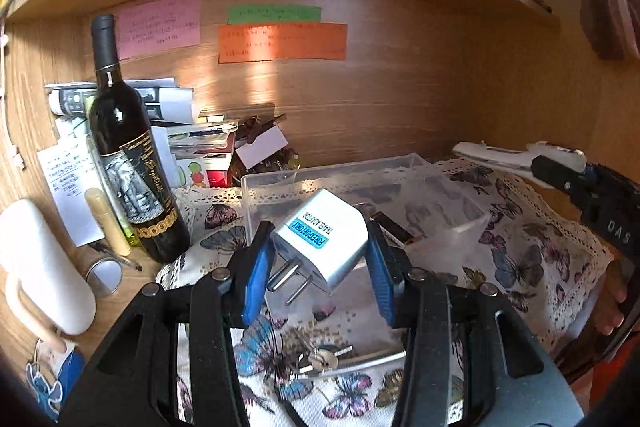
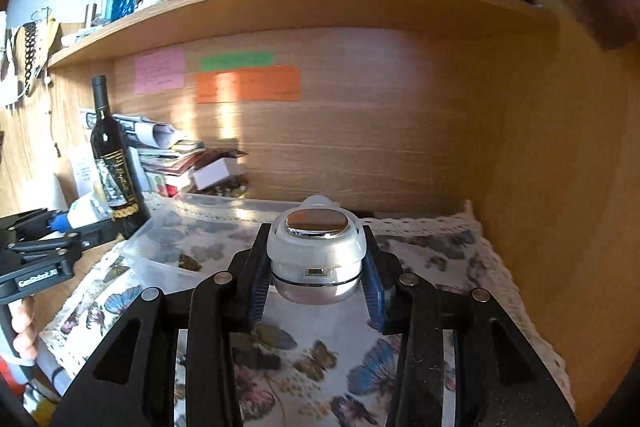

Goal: Organize rigid objects
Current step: 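Carry both items over the box and open both tools to release them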

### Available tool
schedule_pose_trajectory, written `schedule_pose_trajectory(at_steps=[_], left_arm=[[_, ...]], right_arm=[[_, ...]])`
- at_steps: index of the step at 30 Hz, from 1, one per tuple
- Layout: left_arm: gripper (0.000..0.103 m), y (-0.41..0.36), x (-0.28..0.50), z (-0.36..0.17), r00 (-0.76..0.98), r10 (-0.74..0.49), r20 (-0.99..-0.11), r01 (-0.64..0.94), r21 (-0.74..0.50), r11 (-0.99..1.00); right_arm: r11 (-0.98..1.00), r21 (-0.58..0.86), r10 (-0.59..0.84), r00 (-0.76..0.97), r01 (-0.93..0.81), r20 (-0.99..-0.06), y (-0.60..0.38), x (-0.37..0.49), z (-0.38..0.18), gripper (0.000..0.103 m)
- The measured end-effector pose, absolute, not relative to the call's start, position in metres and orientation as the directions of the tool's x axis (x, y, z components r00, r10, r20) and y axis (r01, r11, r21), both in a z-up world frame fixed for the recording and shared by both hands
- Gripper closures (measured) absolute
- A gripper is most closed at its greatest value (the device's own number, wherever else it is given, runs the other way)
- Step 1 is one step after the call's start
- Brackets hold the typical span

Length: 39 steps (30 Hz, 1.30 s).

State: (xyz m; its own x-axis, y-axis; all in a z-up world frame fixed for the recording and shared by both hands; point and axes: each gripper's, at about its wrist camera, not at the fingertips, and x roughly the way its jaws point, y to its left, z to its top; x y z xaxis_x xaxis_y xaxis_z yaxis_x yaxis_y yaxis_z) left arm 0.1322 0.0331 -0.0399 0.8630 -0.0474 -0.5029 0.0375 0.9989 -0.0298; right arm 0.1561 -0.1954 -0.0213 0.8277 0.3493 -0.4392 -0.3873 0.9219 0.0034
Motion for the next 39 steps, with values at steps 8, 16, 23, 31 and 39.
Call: schedule_pose_trajectory(at_steps=[8,16,23,31,39], left_arm=[[0.058,0.031,0.180,-0.048,0.819,-0.073,-0.568,0.061,-0.041,0.997],[0.058,0.027,0.222,-0.072,0.753,-0.090,-0.652,0.083,-0.041,0.996],[0.058,0.029,0.241,-0.089,0.718,-0.088,-0.691,0.082,-0.042,0.996],[0.058,0.028,0.250,-0.099,0.691,-0.096,-0.717,0.090,-0.046,0.995],[0.058,0.022,0.240,-0.091,0.716,-0.080,-0.693,0.096,-0.017,0.995]], right_arm=[[0.877,0.015,0.424,0.761,-0.480,-0.491,-0.163,0.194,-0.033,0.066],[0.834,0.042,0.469,0.665,-0.551,-0.581,-0.133,0.226,-0.056,0.066],[0.818,0.044,0.467,0.616,-0.574,-0.635,-0.119,0.243,-0.081,0.066],[0.835,0.057,0.426,0.578,-0.548,-0.696,-0.128,0.257,-0.098,0.066],[0.843,0.045,0.399,0.567,-0.536,-0.721,-0.129,0.257,-0.101,0.065]])
